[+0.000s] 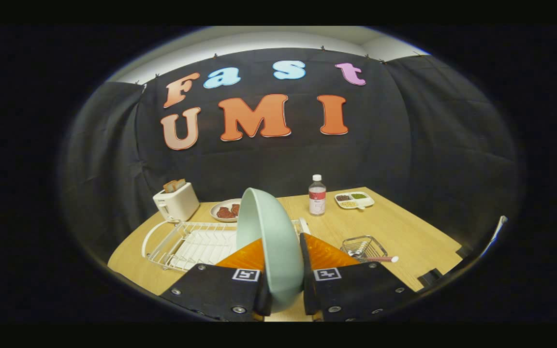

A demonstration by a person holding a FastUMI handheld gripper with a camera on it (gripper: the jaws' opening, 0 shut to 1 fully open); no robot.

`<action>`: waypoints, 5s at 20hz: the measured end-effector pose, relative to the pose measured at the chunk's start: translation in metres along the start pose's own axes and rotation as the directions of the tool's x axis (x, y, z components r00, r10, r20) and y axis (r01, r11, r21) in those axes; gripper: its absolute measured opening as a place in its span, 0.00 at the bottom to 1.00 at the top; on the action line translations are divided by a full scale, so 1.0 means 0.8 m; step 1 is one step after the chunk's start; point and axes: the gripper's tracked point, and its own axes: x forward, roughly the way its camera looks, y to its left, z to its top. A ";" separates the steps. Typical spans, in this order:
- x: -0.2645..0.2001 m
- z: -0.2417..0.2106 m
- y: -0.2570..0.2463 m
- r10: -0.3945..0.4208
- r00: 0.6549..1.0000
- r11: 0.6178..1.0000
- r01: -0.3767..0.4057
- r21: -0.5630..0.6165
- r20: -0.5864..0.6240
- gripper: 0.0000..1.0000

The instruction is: Take the plate from the dish rack, then take the spoon from the basket and place it into the plate.

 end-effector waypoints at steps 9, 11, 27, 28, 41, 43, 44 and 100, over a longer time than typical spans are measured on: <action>-0.055 -0.112 0.005 0.119 0.988 0.971 -0.095 0.220 -0.099 0.26; -0.055 -0.136 0.003 0.127 0.985 0.960 -0.093 0.263 -0.117 0.26; -0.038 -0.260 0.019 0.212 0.943 0.850 -0.048 0.525 -0.256 0.29; -0.036 -0.264 0.018 0.212 0.941 0.854 -0.047 0.518 -0.264 0.30; -0.026 -0.241 -0.067 -0.017 0.980 0.970 0.065 0.236 -0.197 0.87; -0.022 -0.229 -0.085 -0.050 0.984 0.975 0.085 0.207 -0.172 0.99; -0.021 -0.223 -0.095 -0.065 0.985 0.976 0.096 0.196 -0.163 0.99; -0.071 0.017 -0.082 0.044 0.941 0.997 -0.023 -0.067 0.336 0.09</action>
